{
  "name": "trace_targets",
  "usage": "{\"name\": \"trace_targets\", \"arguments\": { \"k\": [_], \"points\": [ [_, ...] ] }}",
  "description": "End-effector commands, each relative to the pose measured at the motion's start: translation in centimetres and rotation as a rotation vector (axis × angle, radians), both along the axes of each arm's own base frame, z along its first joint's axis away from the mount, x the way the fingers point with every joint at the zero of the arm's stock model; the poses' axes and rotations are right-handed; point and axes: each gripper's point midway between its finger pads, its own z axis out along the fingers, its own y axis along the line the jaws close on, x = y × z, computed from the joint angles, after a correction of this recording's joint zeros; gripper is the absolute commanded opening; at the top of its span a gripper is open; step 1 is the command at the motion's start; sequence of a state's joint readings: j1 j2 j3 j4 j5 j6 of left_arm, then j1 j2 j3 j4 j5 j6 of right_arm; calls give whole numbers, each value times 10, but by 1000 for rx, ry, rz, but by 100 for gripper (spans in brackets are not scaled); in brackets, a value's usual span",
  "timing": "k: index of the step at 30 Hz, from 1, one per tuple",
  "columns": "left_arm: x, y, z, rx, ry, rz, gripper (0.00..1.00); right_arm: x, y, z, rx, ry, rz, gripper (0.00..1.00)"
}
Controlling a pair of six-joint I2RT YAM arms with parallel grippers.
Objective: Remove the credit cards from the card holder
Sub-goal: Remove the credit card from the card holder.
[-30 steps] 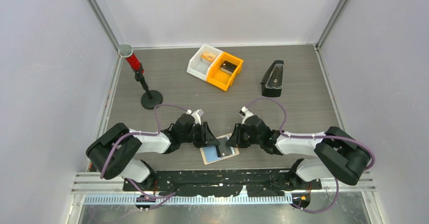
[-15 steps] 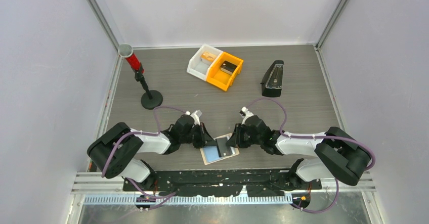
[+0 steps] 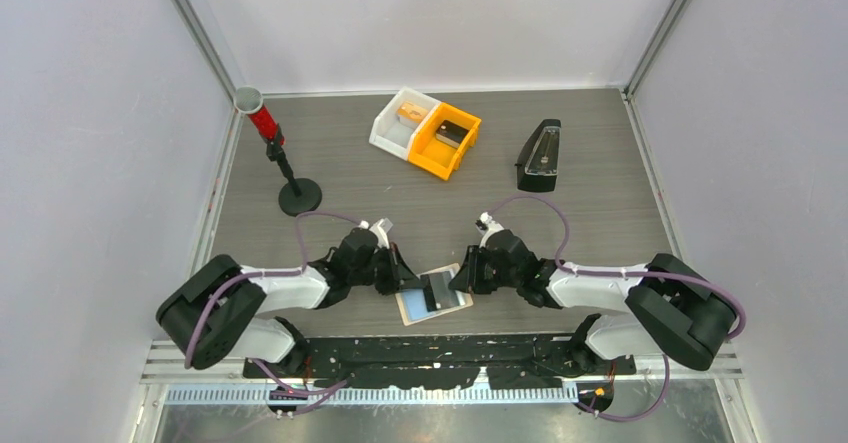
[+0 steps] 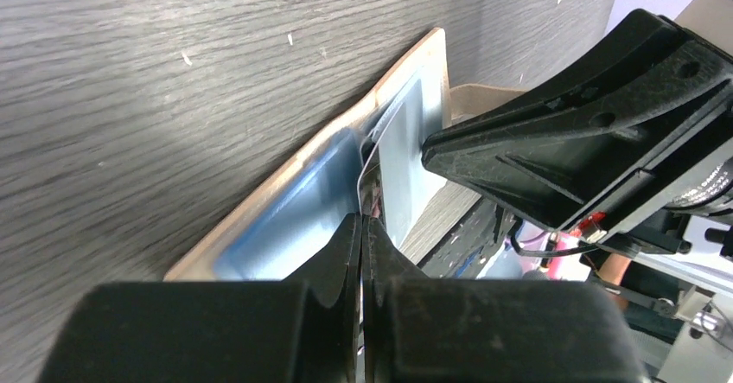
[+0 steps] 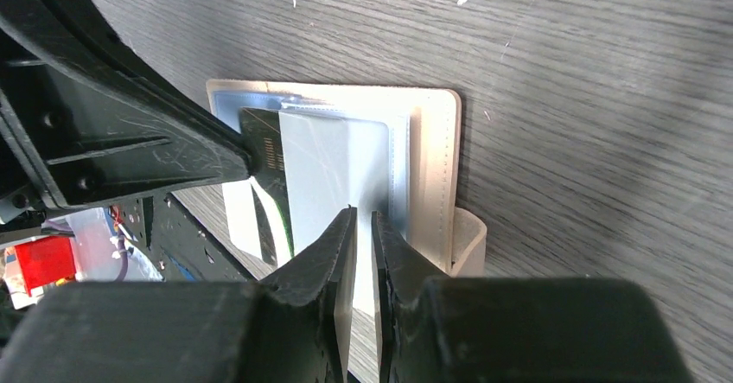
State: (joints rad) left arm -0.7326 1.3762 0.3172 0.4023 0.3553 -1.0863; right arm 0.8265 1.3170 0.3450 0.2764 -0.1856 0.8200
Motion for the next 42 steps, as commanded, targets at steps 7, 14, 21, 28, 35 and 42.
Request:
{"name": "trace_targets", "arguments": {
  "k": [7, 14, 21, 28, 35, 42],
  "points": [
    [7, 29, 19, 106, -141, 20, 0, -3, -11, 0, -66, -19, 59, 23],
    [0, 39, 34, 158, -186, -31, 0, 0, 1, 54, -20, -208, 245, 30],
    [-7, 28, 60, 75, -247, -111, 0, 2, 11, 98, -2, -353, 396, 38],
    [-30, 14, 84, -54, -282, -272, 0, -17, 31, 136, 132, -426, 636, 48],
    [-42, 6, 96, -131, -312, -367, 0, -14, 39, 146, 139, -450, 717, 51],
    [-53, -2, 110, -230, -316, -437, 0, -26, 47, 139, 205, -395, 835, 50]
  ]
}}
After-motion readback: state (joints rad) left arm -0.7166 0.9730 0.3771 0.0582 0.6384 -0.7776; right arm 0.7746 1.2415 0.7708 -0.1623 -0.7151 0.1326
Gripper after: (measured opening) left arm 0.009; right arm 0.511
